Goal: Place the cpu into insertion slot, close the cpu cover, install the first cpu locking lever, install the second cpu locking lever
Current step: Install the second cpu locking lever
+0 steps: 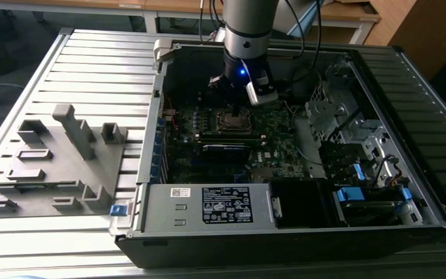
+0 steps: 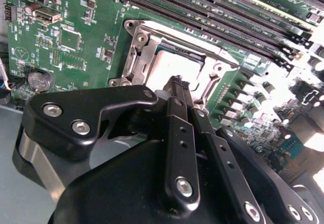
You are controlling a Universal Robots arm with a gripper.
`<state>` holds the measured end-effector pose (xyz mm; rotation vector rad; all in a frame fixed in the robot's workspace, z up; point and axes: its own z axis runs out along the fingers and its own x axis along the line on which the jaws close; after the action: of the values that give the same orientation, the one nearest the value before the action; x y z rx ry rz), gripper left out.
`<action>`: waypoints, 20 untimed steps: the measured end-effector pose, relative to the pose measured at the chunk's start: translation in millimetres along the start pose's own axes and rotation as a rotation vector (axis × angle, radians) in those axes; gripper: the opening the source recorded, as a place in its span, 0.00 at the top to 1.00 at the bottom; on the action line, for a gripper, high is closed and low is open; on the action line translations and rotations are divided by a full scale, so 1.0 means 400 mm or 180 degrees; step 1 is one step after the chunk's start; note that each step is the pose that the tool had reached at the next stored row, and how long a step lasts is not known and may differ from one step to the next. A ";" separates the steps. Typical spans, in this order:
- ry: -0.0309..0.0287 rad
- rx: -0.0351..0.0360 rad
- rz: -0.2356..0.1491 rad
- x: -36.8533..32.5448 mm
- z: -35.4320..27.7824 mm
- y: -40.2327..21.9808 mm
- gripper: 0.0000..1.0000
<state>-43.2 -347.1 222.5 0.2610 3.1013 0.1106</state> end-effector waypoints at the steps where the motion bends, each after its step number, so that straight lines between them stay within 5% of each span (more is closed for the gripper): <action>1: 0.0000 0.0000 0.0000 0.000 0.000 0.000 0.89; 20: 0.0000 0.0000 0.0000 0.000 -0.009 0.001 0.89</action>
<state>-43.2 -347.1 226.1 0.2609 3.1013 0.1104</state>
